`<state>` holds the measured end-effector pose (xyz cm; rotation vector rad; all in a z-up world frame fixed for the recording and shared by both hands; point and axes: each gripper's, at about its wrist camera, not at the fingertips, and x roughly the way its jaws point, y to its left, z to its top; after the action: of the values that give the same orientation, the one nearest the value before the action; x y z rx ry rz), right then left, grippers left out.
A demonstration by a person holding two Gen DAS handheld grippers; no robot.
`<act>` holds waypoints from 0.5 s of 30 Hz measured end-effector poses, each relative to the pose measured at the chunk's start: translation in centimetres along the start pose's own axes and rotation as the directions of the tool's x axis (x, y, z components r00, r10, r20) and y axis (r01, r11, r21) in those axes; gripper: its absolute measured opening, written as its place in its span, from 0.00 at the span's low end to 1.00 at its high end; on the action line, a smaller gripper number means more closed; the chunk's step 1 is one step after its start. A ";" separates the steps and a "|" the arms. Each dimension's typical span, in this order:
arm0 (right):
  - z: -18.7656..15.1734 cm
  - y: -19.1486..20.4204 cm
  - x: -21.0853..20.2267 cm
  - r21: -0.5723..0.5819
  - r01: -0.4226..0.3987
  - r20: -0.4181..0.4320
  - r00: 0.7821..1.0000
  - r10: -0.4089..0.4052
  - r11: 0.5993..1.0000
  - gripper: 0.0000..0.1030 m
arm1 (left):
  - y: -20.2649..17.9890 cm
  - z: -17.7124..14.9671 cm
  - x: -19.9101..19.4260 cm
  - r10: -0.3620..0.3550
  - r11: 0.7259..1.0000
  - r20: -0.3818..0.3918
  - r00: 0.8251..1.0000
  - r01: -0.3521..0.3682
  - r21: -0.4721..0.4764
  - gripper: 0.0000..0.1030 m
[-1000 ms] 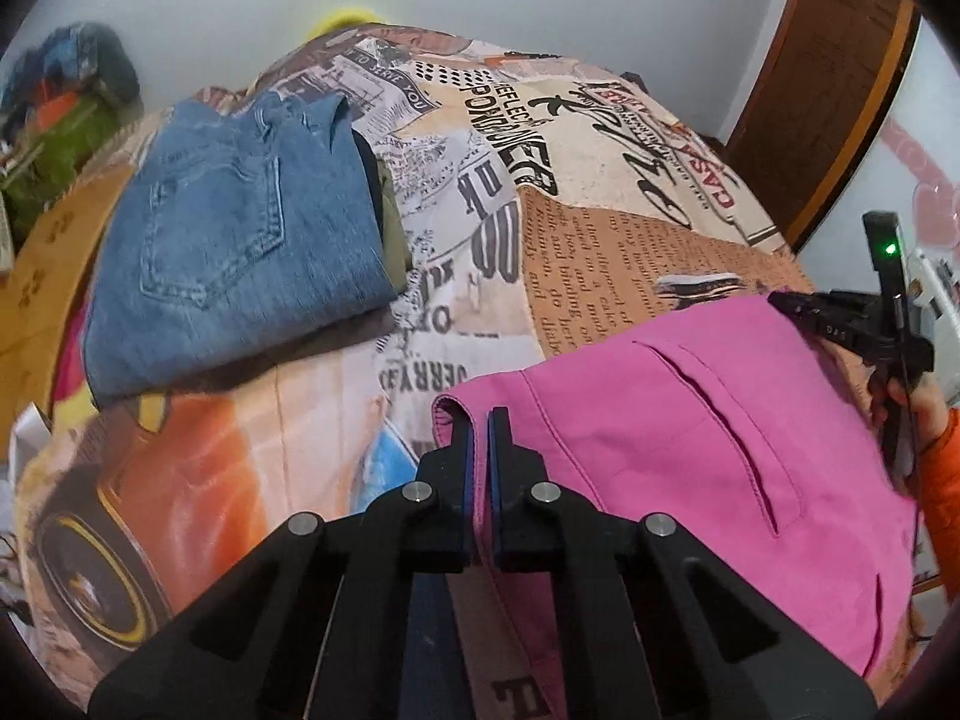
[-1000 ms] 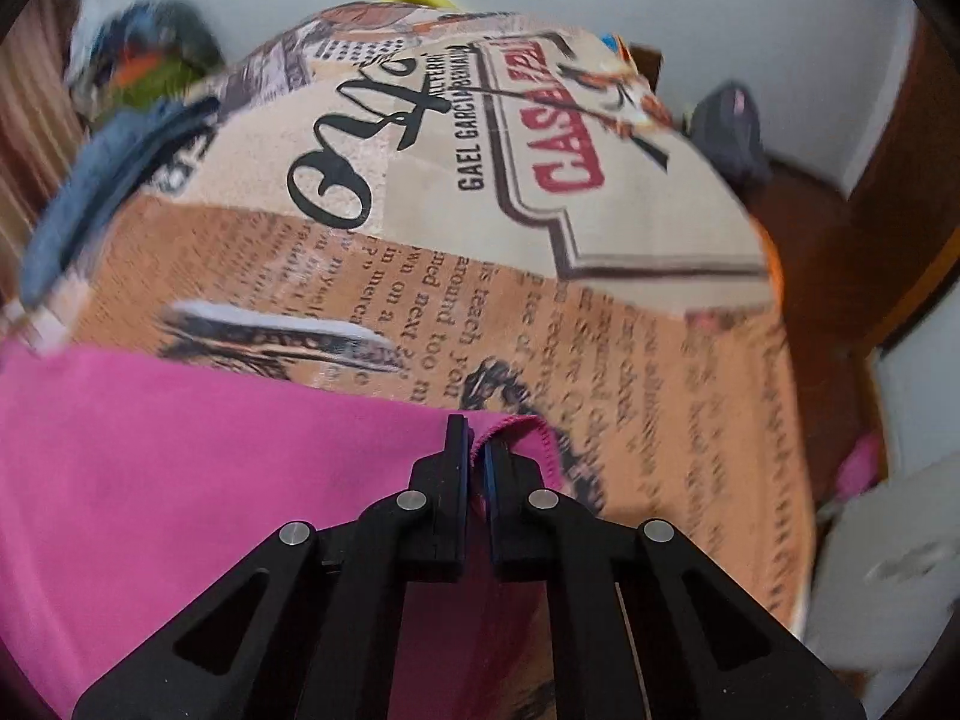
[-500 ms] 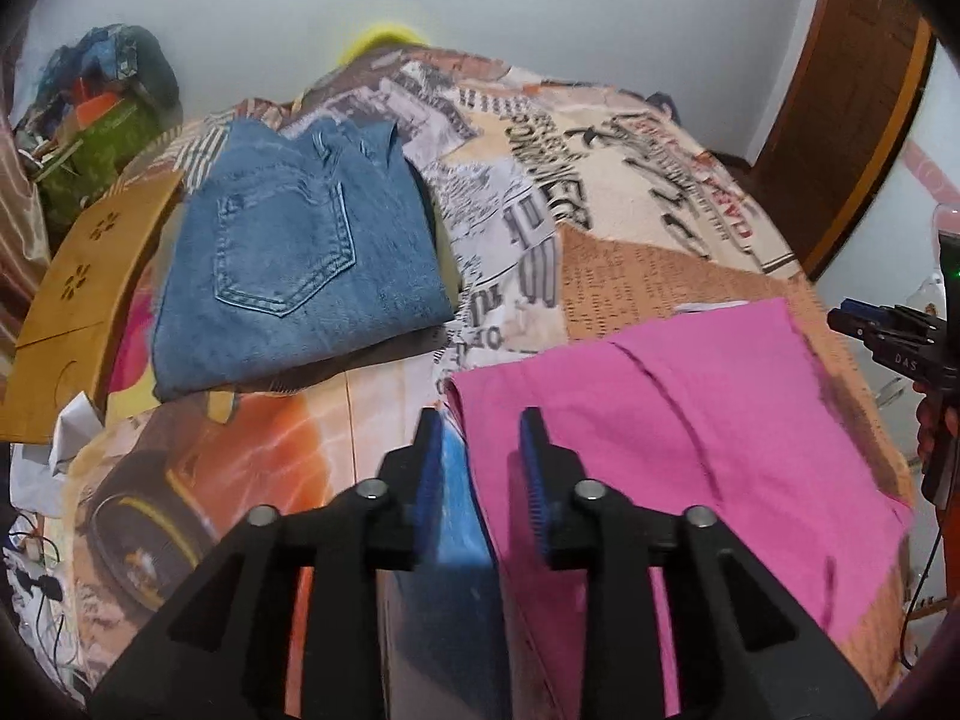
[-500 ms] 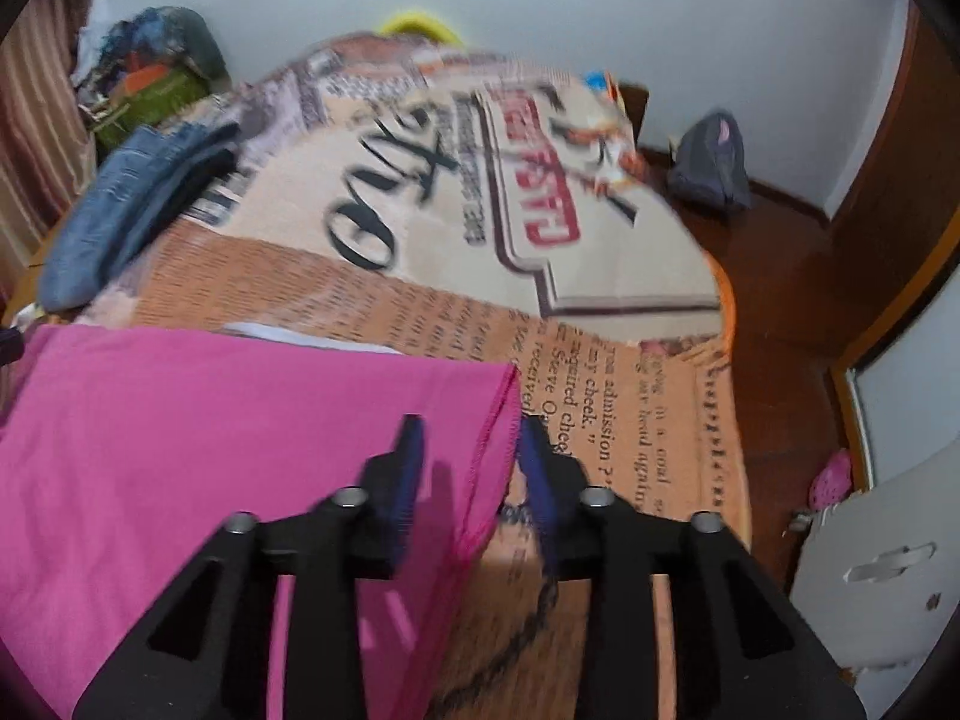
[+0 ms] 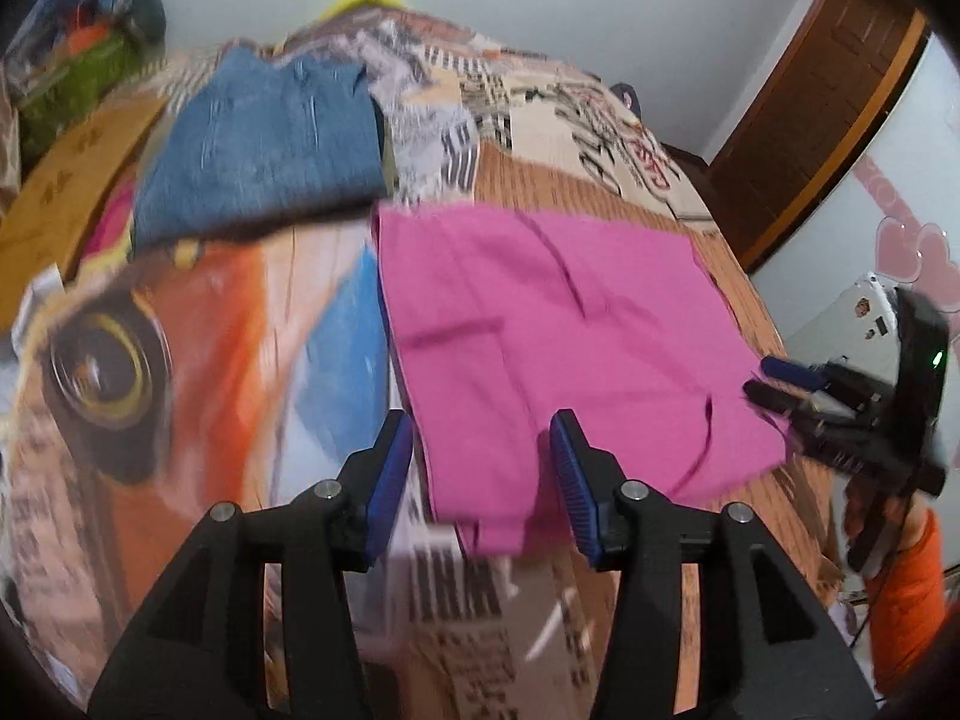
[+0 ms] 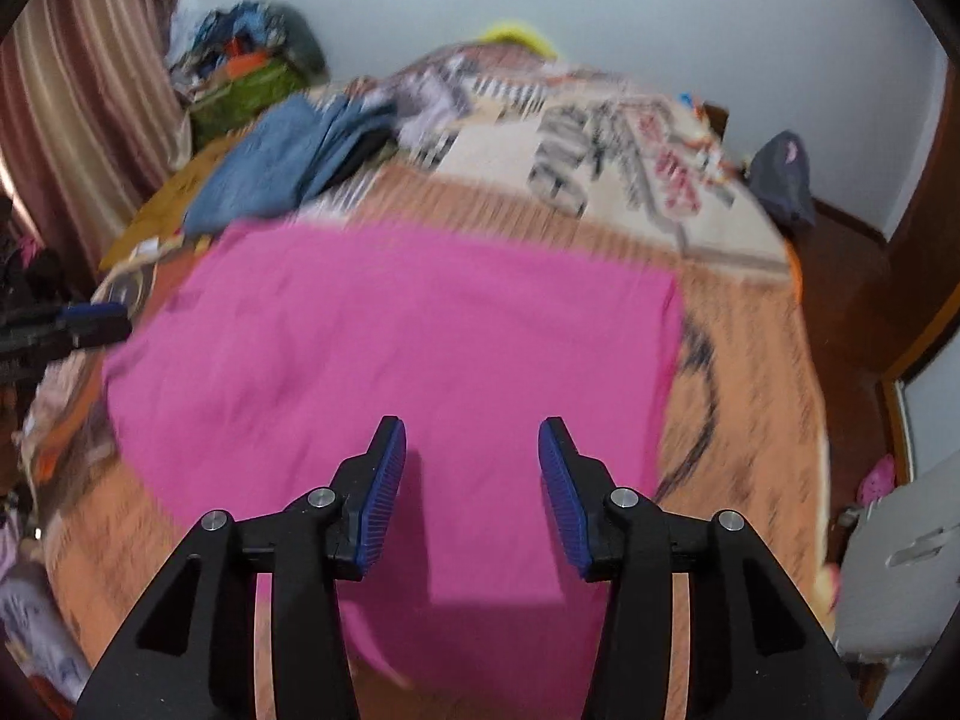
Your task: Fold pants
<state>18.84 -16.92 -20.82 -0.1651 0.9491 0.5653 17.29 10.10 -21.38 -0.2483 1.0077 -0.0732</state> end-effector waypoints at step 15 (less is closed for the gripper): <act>-3.2 -0.1 -0.2 0.079 -0.015 0.020 1.000 0.013 0.997 0.42 | -1.0 -2.7 1.2 -0.080 0.993 -0.023 0.997 0.077 -0.092 0.57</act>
<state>16.50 -18.32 -22.59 -0.0822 0.9524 0.5405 15.68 8.42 -23.51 -0.3713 1.0286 -0.1022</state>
